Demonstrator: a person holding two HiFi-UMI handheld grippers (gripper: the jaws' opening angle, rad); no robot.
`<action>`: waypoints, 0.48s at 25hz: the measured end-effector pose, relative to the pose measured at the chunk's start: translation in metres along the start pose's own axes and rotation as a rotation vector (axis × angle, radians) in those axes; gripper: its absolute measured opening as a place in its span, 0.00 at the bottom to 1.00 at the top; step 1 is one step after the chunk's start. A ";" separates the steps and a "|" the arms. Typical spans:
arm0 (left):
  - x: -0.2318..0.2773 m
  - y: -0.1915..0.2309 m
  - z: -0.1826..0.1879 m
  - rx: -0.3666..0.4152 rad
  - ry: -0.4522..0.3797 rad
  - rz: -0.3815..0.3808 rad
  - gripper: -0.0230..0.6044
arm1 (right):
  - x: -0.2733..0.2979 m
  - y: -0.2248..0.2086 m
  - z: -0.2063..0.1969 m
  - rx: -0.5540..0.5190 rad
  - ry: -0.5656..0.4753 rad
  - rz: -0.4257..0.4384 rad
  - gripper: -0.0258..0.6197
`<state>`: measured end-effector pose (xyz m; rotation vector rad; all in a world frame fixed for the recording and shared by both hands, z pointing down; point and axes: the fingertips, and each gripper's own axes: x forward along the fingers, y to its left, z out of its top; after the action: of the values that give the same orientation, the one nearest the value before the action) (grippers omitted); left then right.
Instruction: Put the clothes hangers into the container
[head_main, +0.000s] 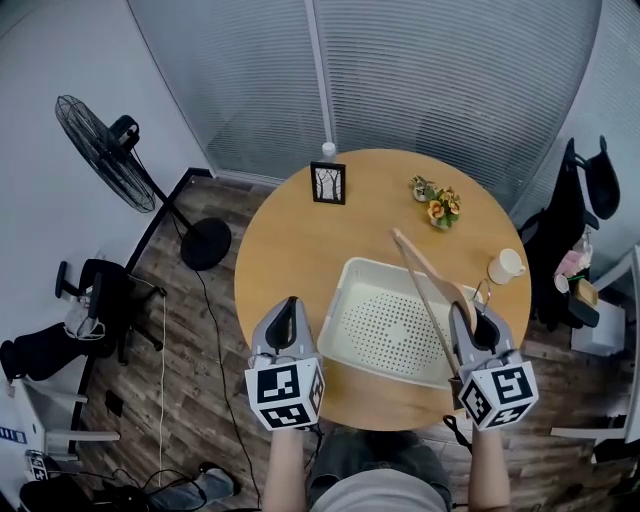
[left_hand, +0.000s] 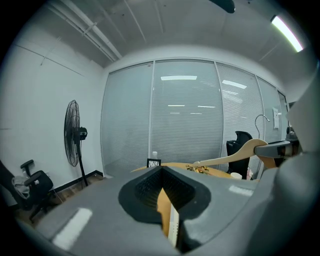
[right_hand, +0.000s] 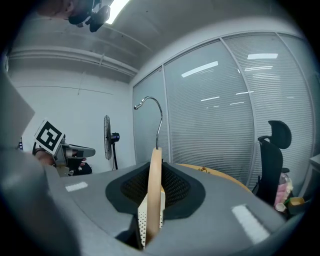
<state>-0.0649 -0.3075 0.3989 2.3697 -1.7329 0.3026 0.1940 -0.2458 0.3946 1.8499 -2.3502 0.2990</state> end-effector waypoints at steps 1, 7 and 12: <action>0.001 0.001 -0.002 0.002 0.003 -0.002 0.04 | 0.000 0.002 -0.001 -0.005 0.003 0.014 0.17; 0.004 0.002 -0.014 0.001 0.031 -0.009 0.04 | 0.001 0.011 -0.012 -0.067 0.049 0.092 0.17; 0.006 -0.002 -0.019 0.001 0.042 -0.015 0.04 | 0.004 0.017 -0.023 -0.107 0.088 0.139 0.17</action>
<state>-0.0626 -0.3074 0.4189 2.3584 -1.6964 0.3476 0.1764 -0.2405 0.4163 1.5964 -2.3892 0.2581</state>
